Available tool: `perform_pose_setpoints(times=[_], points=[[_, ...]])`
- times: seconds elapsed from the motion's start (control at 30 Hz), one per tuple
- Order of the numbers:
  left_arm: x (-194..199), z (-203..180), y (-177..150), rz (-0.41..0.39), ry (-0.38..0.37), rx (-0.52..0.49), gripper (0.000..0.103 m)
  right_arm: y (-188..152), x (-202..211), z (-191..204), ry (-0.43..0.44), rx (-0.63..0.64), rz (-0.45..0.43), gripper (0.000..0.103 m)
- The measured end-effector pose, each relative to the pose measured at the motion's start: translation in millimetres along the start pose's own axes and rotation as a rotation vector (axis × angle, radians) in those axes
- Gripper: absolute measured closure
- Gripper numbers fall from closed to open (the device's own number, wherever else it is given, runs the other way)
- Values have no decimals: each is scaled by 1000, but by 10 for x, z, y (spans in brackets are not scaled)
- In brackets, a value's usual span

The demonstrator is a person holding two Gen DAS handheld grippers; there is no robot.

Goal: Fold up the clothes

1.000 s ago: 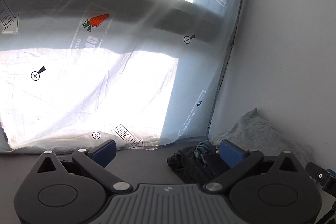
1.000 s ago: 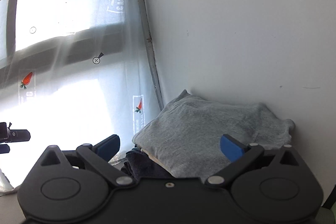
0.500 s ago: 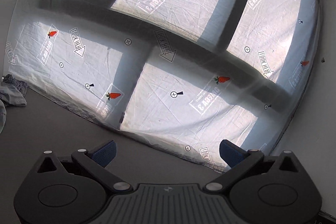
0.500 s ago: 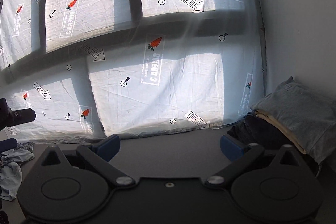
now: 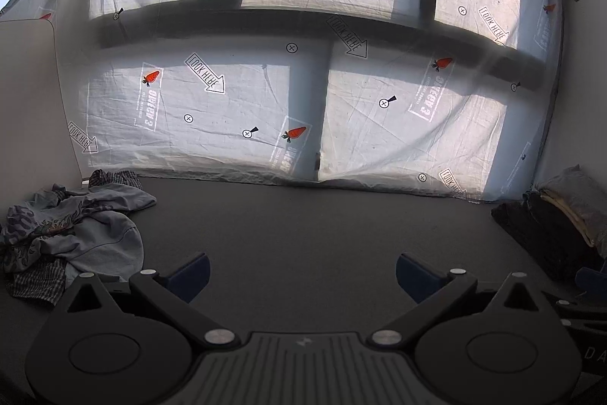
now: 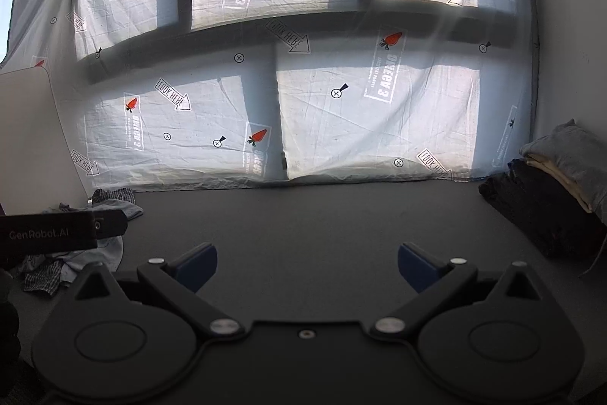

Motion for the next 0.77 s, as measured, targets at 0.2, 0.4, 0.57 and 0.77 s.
perform_pose_setpoints(times=[0.2,0.4,0.57,0.77], points=[[221,290,-380,77,-4,-20,0,-337,189,317,-5,-13,83,0],[364,474,-536,102,-12,-22,0,-582,362,515,-10,-20,127,0],[470,612,-639,118,-16,-22,0,-703,415,682,-1,-14,148,0],[519,828,-676,128,10,-15,0,-746,383,862,25,-18,168,0]])
Point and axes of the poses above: each gripper's, at about its wrist camera, not at the fingertips, and x roughly against the way its jaws point, z to its left, y to its top, the point moved 9 cm from there along -x, roughly the way its jaws point, and after that the axes turned 2 degrees about z, right-handed, at the moved point
